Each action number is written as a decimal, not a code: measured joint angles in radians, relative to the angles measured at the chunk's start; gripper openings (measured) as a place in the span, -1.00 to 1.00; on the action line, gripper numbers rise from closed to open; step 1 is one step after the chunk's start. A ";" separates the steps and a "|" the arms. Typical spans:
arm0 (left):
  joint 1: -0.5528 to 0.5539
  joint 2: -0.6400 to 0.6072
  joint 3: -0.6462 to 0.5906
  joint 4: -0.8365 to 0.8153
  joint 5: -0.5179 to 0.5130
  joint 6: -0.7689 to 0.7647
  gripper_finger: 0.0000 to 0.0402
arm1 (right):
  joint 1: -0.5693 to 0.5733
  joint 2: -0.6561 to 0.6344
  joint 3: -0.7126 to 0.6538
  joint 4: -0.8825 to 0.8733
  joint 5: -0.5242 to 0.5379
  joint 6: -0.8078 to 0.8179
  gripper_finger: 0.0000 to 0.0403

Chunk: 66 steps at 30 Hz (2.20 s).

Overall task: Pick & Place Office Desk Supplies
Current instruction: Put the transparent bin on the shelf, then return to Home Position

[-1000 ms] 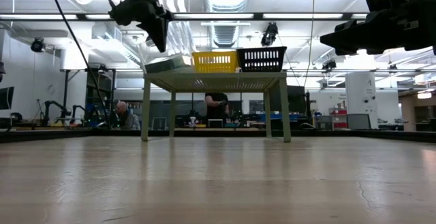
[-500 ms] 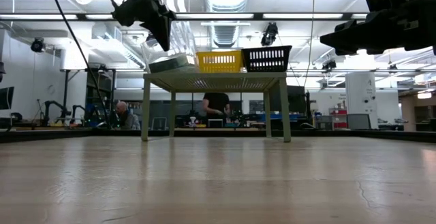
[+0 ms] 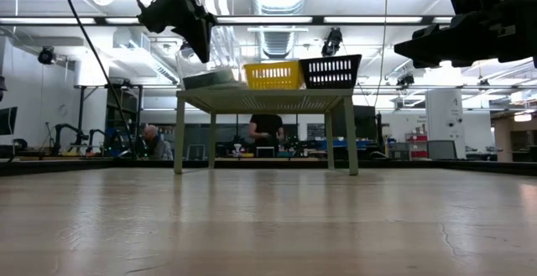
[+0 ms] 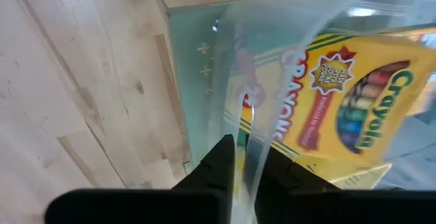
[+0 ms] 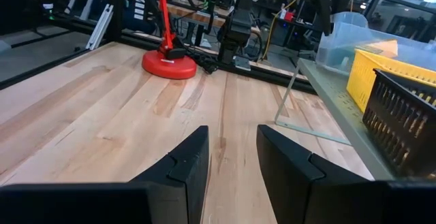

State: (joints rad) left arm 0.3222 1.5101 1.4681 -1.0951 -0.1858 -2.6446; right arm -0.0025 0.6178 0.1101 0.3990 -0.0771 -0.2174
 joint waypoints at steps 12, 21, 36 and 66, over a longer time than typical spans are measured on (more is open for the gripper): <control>-0.001 0.000 0.000 -0.004 0.011 0.000 -0.52 | 0.000 0.000 0.000 0.000 0.000 0.000 -0.40; -0.001 0.000 0.000 0.003 0.007 0.000 -0.52 | 0.000 0.000 0.000 0.000 0.000 0.000 -0.40; 0.000 0.000 0.000 0.008 0.003 0.000 -0.51 | 0.000 0.000 0.000 0.000 0.000 0.000 -0.40; -0.016 -0.137 0.000 0.030 0.023 0.177 -0.51 | 0.000 0.000 0.000 0.000 0.000 0.000 -0.40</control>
State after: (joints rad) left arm 0.3062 1.3729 1.4677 -1.0653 -0.1633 -2.4680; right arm -0.0027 0.6178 0.1101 0.3988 -0.0769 -0.2175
